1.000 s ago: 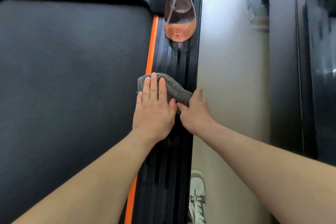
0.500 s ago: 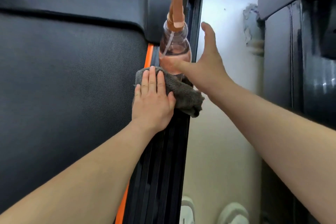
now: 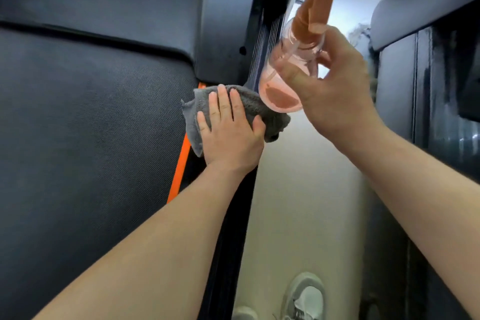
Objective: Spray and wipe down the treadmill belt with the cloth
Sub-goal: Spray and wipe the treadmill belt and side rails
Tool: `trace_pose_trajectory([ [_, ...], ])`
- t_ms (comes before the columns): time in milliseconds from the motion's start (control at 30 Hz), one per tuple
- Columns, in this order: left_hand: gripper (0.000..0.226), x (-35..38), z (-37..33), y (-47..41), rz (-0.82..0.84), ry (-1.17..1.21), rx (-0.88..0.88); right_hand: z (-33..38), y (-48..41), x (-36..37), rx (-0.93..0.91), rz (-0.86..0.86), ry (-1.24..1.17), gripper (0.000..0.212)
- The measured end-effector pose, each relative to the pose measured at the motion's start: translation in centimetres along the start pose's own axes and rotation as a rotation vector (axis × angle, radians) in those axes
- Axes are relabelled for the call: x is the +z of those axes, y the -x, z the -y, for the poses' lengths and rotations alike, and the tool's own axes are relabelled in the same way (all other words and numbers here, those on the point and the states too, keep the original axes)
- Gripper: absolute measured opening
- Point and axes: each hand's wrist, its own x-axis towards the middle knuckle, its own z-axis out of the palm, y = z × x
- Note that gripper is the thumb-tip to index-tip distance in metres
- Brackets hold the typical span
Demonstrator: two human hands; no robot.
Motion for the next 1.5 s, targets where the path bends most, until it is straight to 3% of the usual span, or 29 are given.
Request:
trace_pose_trajectory([
  [67,0.077,0.5,-0.2,0.9,-0.065,0.001,0.082,0.0,-0.3,-0.4,-0.028,0.009,0.004,0.035],
  [200,0.061,1.3,0.9,3.7,-0.072,-0.010,0.381,1.0,-0.2,0.7,-0.046,0.041,-0.086,0.034],
  [267,0.055,1.5,2.1,4.7,-0.072,-0.009,0.430,1.3,0.1,1.9,-0.051,0.081,-0.127,0.031],
  [467,0.049,1.3,4.8,11.2,0.014,0.115,0.427,1.9,1.3,7.6,0.008,0.230,-0.234,0.036],
  [601,0.047,1.0,5.8,12.3,0.010,0.113,0.441,1.3,2.2,9.8,-0.019,0.356,-0.115,0.041],
  [701,0.044,0.4,4.7,10.9,0.035,0.111,0.396,0.9,2.4,10.0,-0.004,0.344,-0.019,0.060],
  [801,0.035,-0.3,2.9,8.8,0.052,0.217,0.316,-1.3,3.7,8.0,0.231,0.300,0.132,0.080],
  [868,0.040,-0.9,1.7,6.9,0.101,0.280,0.271,-3.2,5.8,5.5,0.539,0.261,0.020,0.076],
  [934,0.044,-1.2,0.9,4.9,0.123,0.254,0.261,-4.7,8.1,4.1,0.836,0.325,-0.180,0.057],
  [1001,0.045,-1.3,0.3,3.5,0.133,0.221,0.280,-5.4,9.3,3.7,0.950,0.410,-0.297,0.035],
  [1168,0.048,-1.1,-0.3,3.5,0.114,0.203,0.268,-5.1,9.0,3.7,0.938,0.210,-0.458,0.009],
  [1401,0.060,-1.4,0.2,1.9,0.174,-0.015,0.428,-5.2,9.7,2.6,0.916,0.233,-0.285,0.014],
  [1502,0.062,-0.6,-1.2,0.9,0.132,-0.028,0.370,-5.6,8.7,2.2,0.866,0.177,-0.302,0.025],
])
